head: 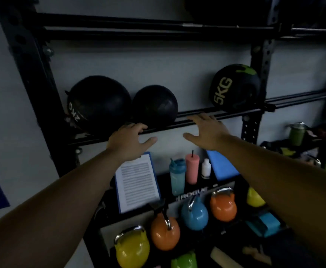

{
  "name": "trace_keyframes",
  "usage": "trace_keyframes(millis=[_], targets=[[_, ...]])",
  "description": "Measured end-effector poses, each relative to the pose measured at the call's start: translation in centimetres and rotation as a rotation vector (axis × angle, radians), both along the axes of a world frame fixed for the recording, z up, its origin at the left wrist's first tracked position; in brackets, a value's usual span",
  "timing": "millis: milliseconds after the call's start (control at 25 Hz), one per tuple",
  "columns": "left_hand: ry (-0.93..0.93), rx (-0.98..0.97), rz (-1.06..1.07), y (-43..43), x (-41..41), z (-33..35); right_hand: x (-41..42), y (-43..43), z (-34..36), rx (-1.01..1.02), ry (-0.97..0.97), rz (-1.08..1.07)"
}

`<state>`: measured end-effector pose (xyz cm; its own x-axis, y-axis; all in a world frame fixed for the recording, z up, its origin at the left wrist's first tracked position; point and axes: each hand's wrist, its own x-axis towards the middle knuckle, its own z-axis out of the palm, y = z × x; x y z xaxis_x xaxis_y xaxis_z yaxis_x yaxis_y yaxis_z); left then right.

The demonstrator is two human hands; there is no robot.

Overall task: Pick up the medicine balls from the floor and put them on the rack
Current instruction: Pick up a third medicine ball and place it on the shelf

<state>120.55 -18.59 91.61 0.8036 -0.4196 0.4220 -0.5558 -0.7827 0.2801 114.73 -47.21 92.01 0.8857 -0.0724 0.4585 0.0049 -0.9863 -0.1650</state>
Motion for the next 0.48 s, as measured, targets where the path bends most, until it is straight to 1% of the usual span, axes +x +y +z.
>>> trace_keyframes(millis=[120, 240, 360, 480], targets=[[0.01, 0.063, -0.068, 2.6, -4.4, -3.0, -7.9, 0.5, -4.3, 0.054, 0.082, -0.135], [0.022, 0.074, -0.122, 2.9, -8.5, -6.1, -16.4, 0.5, -8.1, 0.1, 0.148, -0.246], [0.075, 0.133, -0.189, 1.1, -13.7, -8.3, -25.0, 0.1, -10.8, 0.109, 0.205, -0.348], [0.094, 0.14, -0.275, -2.0, -18.8, -10.7, -32.8, -1.6, -13.6, 0.094, 0.236, -0.443]])
